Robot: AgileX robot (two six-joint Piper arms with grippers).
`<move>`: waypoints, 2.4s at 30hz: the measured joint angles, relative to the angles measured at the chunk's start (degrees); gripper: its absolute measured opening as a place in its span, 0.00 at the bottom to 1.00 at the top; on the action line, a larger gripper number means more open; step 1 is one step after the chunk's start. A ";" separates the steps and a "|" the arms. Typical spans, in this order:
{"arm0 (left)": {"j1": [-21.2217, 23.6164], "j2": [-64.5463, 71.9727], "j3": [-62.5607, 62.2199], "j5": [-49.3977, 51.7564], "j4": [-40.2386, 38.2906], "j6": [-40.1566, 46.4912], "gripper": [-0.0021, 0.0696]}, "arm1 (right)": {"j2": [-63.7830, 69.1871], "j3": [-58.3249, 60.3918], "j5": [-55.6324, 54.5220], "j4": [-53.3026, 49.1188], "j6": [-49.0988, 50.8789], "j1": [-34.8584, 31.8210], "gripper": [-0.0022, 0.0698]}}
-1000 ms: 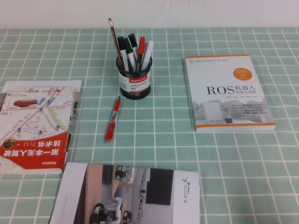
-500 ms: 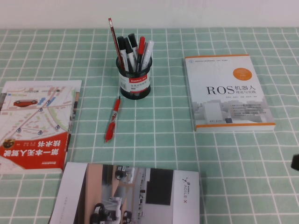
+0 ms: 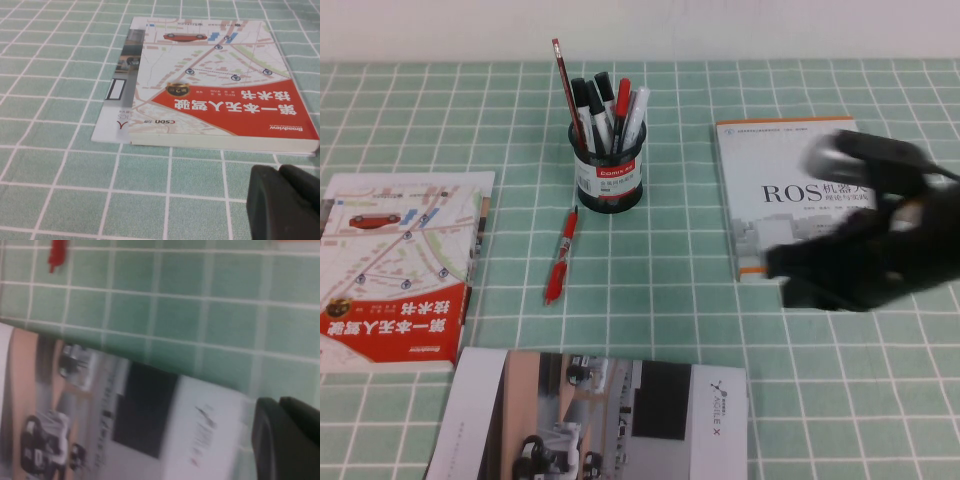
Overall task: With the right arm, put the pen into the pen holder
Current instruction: Pick up the pen on the table
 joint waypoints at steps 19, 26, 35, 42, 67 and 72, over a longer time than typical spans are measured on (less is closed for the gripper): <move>0.00 0.00 0.00 0.00 0.00 0.00 0.02 | 43.68 -54.14 14.55 -17.78 19.98 18.29 0.02; 0.00 0.00 0.00 0.00 0.00 0.00 0.02 | 53.89 -70.78 21.44 -18.10 22.41 19.17 0.30; 0.00 0.00 0.00 0.00 0.00 0.00 0.02 | 60.71 -79.96 22.87 -20.36 24.95 19.17 0.50; 0.00 0.00 0.00 0.00 0.00 0.00 0.02 | 62.60 -80.45 20.57 -23.65 25.14 19.17 0.51; 0.00 0.00 0.00 0.00 0.00 0.00 0.02 | 64.78 -81.12 24.55 -24.01 18.21 18.94 0.25; 0.00 0.00 0.00 0.00 0.00 0.00 0.02 | 64.78 -81.12 24.64 -20.64 15.42 17.75 0.18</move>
